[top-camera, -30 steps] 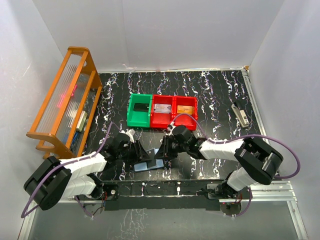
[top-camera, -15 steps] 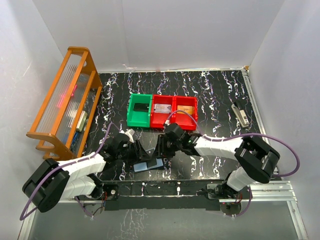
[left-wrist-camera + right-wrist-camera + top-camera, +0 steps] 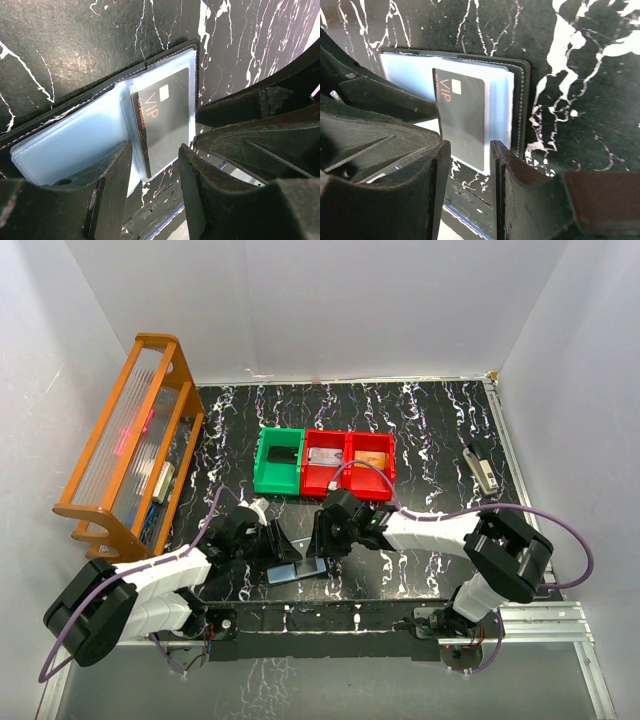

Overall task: Take the credit cards out of the card holder
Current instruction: Remove the credit card from the card holder.

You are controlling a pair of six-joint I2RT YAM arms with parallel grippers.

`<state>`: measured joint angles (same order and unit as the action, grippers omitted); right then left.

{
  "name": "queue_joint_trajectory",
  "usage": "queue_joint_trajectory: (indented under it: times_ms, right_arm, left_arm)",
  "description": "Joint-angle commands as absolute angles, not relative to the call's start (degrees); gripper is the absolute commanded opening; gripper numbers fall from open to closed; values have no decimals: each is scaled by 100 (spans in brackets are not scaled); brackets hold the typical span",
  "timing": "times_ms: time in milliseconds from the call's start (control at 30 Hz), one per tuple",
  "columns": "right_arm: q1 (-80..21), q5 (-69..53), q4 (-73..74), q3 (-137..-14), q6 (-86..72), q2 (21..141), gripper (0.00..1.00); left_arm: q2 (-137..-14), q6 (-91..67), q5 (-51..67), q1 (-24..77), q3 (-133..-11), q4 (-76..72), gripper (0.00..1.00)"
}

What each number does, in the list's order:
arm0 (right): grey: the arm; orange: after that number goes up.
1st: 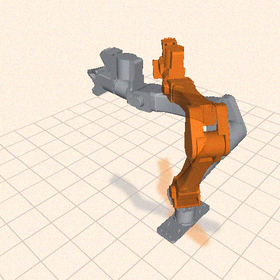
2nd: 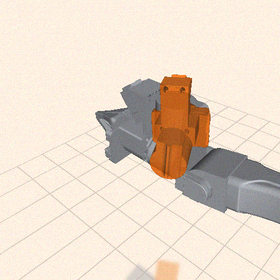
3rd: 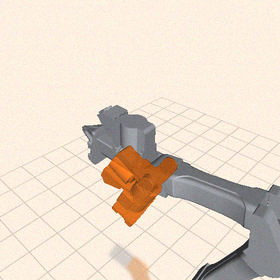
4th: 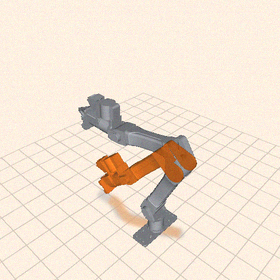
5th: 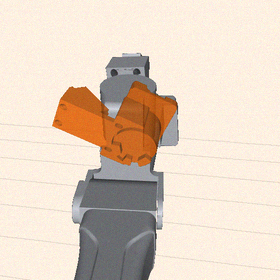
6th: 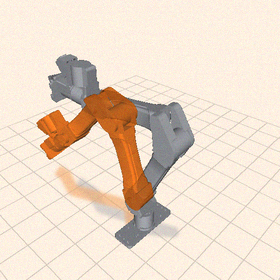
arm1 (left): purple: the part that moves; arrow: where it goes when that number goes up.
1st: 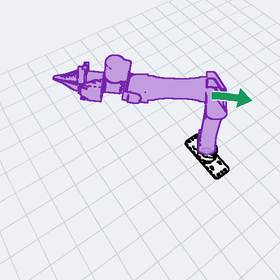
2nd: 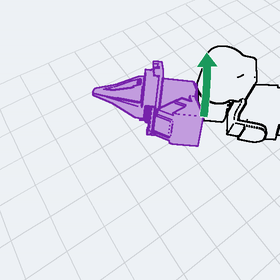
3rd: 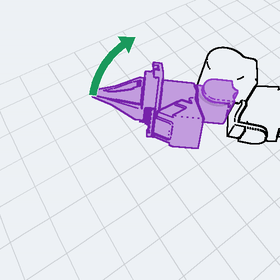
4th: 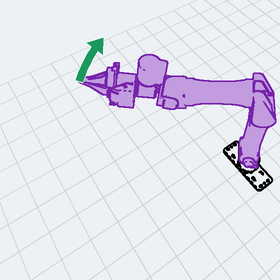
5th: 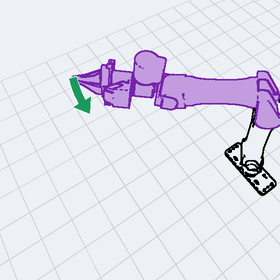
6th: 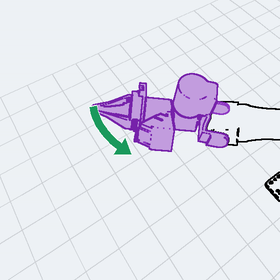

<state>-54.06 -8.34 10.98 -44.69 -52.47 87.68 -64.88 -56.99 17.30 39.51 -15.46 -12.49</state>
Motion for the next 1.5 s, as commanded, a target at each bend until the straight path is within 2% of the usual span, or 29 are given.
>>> queue_joint_trajectory:
  times_ms: [0, 267, 433, 700, 967, 1267, 1467]
  right_arm:
    - [-5450, -1147, 340, -4443, -5325, 8849, 34]
    - [-5456, -1233, 160, -4352, -5373, 8927, 25]
    - [-5458, -1353, -41, -4281, -5443, 8937, 25]
    - [-5465, -613, 520, -4284, -5482, 8651, 31]
    - [-5464, -850, 334, -4254, -5506, 8902, 31]
    - [-5465, -1311, -264, -4157, -5501, 8936, 23]
    - [-5462, -1520, -505, -4092, -5569, 9036, 22]
  left_arm:
    - [-6358, -5629, 1687, 3964, -1670, -1072, 40]
    - [-6328, -5647, 1688, 3963, -1639, -1072, 39]
    - [-6350, -5677, 1718, 3964, -1608, -1154, 38]
    - [-6355, -5668, 1714, 3963, -1609, -1133, 38]
    - [-6375, -5674, 1720, 3964, -1617, -1151, 38]
    - [-6407, -5680, 1748, 3964, -1588, -1213, 35]
    - [-6486, -5757, 1805, 3963, -1534, -1382, 34]
